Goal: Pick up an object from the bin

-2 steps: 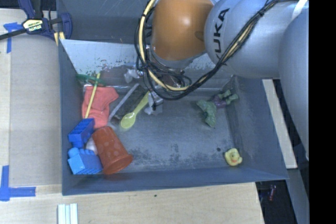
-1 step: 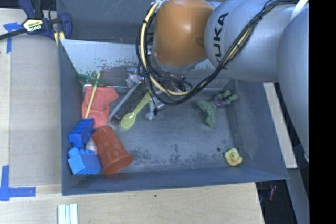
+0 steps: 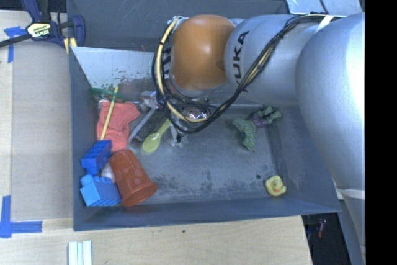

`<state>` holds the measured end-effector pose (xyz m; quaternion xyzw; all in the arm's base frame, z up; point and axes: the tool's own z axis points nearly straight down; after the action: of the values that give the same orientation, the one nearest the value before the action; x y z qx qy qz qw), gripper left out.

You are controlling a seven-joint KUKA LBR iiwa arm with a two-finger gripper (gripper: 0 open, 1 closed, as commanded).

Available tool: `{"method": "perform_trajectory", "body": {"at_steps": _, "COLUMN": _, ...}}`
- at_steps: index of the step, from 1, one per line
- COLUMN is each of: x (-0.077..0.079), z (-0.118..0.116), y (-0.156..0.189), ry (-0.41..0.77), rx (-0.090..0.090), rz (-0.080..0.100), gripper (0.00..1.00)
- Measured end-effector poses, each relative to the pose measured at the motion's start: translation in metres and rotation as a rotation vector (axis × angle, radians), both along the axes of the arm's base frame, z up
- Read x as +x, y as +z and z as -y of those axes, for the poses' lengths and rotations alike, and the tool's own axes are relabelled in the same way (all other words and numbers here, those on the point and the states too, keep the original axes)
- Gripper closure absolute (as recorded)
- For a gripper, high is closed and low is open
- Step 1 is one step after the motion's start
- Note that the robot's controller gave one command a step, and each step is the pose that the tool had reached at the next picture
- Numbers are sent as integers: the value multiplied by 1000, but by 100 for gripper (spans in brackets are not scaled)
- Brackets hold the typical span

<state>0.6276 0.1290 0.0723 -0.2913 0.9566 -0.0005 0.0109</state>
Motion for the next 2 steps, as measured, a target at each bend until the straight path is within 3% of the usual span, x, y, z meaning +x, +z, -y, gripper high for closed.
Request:
{"method": "perform_trajectory", "body": {"at_steps": 1, "x": 2, "z": -10, "y": -1, "ry": 201, "rx": -2, "rz": 2, "gripper": 100}}
{"method": "perform_trajectory", "body": {"at_steps": 2, "x": 2, "z": -10, "y": -1, "ry": 200, "rx": -2, "rz": 1, "gripper": 100}}
